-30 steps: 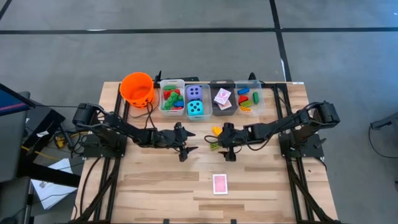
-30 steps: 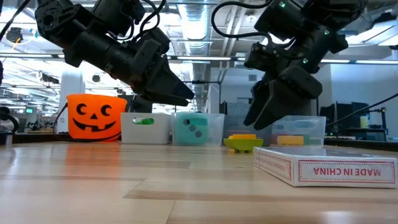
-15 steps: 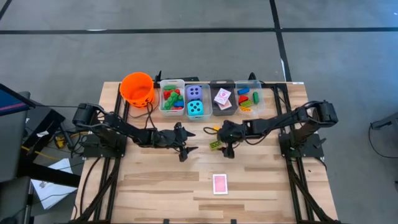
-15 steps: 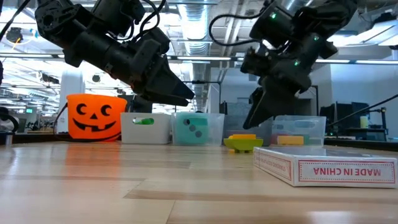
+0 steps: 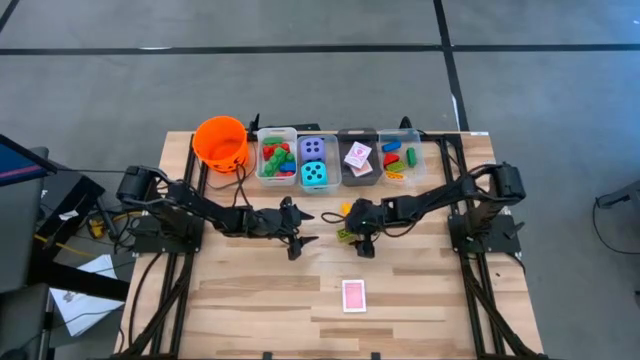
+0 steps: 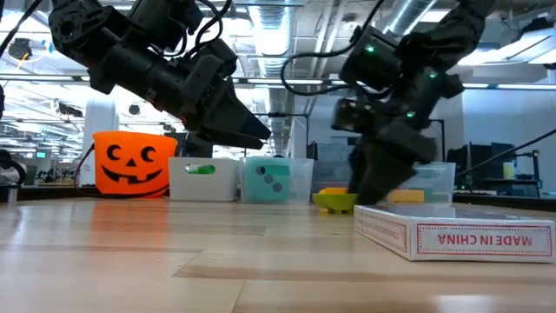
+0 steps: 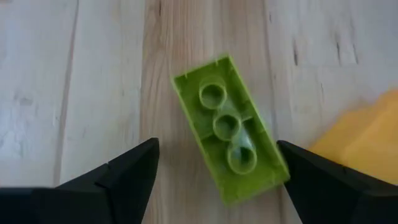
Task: Pick & Place Toys
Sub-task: Put the small light green game piece into the right transparent bin
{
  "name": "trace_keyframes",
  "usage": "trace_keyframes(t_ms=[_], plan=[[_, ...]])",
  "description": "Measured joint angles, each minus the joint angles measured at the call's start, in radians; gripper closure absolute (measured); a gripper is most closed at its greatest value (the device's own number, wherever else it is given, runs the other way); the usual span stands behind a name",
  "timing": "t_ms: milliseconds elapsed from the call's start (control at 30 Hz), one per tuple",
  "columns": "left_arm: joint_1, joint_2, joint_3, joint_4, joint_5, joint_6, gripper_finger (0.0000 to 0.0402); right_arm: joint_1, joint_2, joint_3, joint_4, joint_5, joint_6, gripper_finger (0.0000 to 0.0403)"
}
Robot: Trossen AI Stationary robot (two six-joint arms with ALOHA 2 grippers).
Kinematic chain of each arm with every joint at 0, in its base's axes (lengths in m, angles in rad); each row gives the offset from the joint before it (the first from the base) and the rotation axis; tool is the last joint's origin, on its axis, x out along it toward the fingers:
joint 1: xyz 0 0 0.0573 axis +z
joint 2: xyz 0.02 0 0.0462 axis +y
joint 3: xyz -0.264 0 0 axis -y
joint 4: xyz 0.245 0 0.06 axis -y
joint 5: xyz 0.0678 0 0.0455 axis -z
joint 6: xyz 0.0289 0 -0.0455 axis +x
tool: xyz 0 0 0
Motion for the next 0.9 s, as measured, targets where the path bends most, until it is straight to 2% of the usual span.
trace_keyframes(t_ms=[100, 167, 233, 367, 400, 667, 900], plan=[[0.0, 0.0, 0.0, 0.001, 0.0, 0.0, 0.0103, 0.001, 0.02, 0.024, -0.018, 0.001, -0.015, 0.011], [0.0, 0.0, 0.0, 0.003, 0.001, 0.0, 0.0103, 0.007, 0.024, 0.044, -0.016, 0.026, -0.018, 0.0148], [0.0, 0.0, 0.0, 0.001, 0.001, 0.0, 0.0103, 0.008, 0.017, 0.064, -0.026, 0.045, -0.024, 0.021], [0.0, 0.0, 0.0, -0.003, 0.001, 0.0, 0.0103, 0.023, 0.016, 0.11, -0.018, 0.078, -0.026, 0.0361], [0.0, 0.0, 0.0, -0.002, 0.001, 0.0, 0.0103, 0.032, 0.016, 0.122, -0.018, 0.098, -0.026, 0.0382], [0.0, 0.0, 0.0, -0.008, 0.001, 0.0, 0.0103, 0.131, 0.017, 0.244, -0.086, 0.319, 0.003, 0.0399], [0.0, 0.0, 0.0, -0.007, 0.001, 0.0, 0.0103, 0.19, 0.016, 0.289, -0.092, 0.375, 0.13, 0.0356]])
